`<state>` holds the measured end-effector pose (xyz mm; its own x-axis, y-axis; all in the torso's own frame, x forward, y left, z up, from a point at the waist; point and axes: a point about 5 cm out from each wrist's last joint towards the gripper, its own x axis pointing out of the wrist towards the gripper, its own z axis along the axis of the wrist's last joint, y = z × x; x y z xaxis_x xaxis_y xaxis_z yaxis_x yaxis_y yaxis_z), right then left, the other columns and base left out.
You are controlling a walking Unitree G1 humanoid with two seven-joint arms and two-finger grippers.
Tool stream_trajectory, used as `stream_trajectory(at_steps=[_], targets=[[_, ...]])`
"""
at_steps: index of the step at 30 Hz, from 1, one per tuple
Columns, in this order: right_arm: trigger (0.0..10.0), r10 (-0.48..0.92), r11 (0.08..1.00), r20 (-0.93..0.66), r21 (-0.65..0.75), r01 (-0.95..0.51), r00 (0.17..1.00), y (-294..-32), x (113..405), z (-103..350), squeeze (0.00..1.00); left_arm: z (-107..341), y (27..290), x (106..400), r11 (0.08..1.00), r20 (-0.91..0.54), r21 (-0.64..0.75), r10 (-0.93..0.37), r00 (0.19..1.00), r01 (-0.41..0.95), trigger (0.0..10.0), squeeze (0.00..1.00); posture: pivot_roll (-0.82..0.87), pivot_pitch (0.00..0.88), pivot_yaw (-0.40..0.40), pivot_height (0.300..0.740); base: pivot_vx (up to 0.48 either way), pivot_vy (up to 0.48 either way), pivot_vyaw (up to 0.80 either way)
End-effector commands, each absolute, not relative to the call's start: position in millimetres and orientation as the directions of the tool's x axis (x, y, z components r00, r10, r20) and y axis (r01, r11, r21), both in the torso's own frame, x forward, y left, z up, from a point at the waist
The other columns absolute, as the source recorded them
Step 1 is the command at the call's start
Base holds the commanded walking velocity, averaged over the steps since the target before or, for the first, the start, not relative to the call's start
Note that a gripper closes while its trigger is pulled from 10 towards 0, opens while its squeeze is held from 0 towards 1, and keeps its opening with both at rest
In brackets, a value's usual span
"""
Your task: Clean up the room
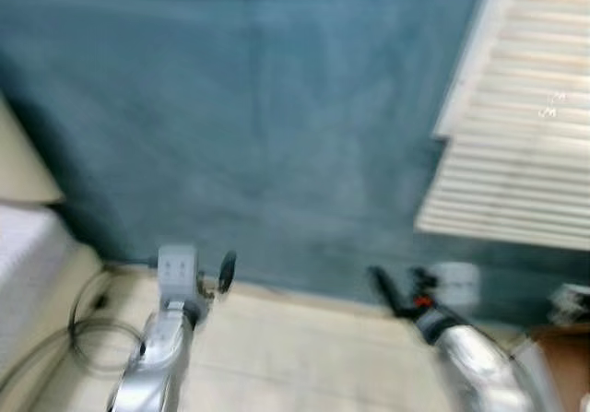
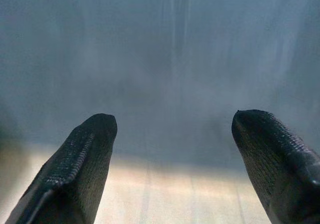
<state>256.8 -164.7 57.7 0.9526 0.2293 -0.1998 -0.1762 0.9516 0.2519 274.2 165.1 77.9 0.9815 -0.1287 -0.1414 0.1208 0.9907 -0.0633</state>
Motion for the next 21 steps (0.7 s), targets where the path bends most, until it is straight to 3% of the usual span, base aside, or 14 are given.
stream_trajectory(at_steps=[1, 4, 10, 12, 13, 14, 15, 19, 20, 21], targets=[[10.0, 0.216, 0.954, -0.223, 0.255, -0.157, 0.950, -169, 252, 52, 0.00, 53, 168, 259, 0.992, -0.244, -0.076, -0.119, 0.963, 0.103, 10.0, 0.00, -0.04, 0.000, 0.046, 0.740, 0.000, -0.480, 0.59], [10.0, 0.228, 0.953, -0.239, 0.254, -0.166, 0.944, -170, 254, 50, 0.00, 50, 167, 261, 0.991, -0.251, -0.092, -0.121, 0.960, 0.101, 10.0, 0.00, -0.04, 0.000, 0.035, 0.740, 0.000, -0.480, 0.58], [10.0, 0.210, 0.964, -0.260, 0.215, -0.155, 0.942, -185, 246, 43, 0.00, 45, 180, 244, 0.999, -0.266, -0.003, -0.051, 0.963, 0.052, 10.0, 0.00, -0.02, 0.000, 0.022, 0.740, 0.000, 0.000, 0.58], [10.0, 0.214, 0.964, -0.269, 0.216, -0.158, 0.939, -185, 249, 40, 0.00, 49, 178, 258, 1.000, -0.249, 0.008, -0.010, 0.968, 0.013, 10.0, 0.00, -0.02, 0.000, 0.019, 0.740, 0.000, 0.000, 0.58], [10.0, 0.217, 0.963, -0.266, 0.216, -0.161, 0.939, -185, 251, 40, 0.00, 48, 178, 257, 1.000, -0.252, -0.007, 0.002, 0.968, -0.003, 10.0, 0.64, -0.02, 0.000, 0.019, 0.740, 0.000, 0.000, 0.58], [10.0, 0.209, 0.966, -0.257, 0.207, -0.158, 0.944, -186, 251, 41, 0.01, 47, 179, 254, 1.000, -0.258, 0.006, 0.003, 0.966, -0.002, 10.0, 1.00, -0.02, 0.000, 0.014, 0.740, 0.000, 0.000, 0.58], [10.0, 0.197, 0.968, -0.238, 0.204, -0.150, 0.951, -187, 251, 43, 1.00, 46, 178, 252, 1.000, -0.255, 0.005, 0.012, 0.967, -0.010, 10.0, 1.00, -0.02, 0.000, 0.014, 0.740, 0.000, 0.000, 0.58], [10.0, 0.197, 0.968, -0.211, 0.196, -0.156, 0.957, -185, 257, 46, 1.00, 49, 175, 256, 1.000, -0.243, 0.017, 0.024, 0.970, -0.021, 10.0, 1.00, -0.01, 0.000, 0.007, 0.740, 0.000, 0.000, 0.56], [10.0, 0.206, 0.967, -0.207, 0.194, -0.166, 0.956, -184, 259, 47, 1.00, 51, 175, 258, 0.999, -0.235, 0.026, 0.029, 0.971, -0.024, 10.0, 0.00, -0.01, 0.000, 0.005, 0.740, 0.000, 0.000, 0.56], [10.0, 0.230, 0.962, -0.197, 0.195, -0.192, 0.953, -181, 263, 48, 1.00, 56, 177, 262, 0.999, -0.206, 0.031, 0.033, 0.978, -0.027, 10.0, 0.00, -0.01, 0.000, 0.004, 0.740, 0.000, 0.000, 0.56]])
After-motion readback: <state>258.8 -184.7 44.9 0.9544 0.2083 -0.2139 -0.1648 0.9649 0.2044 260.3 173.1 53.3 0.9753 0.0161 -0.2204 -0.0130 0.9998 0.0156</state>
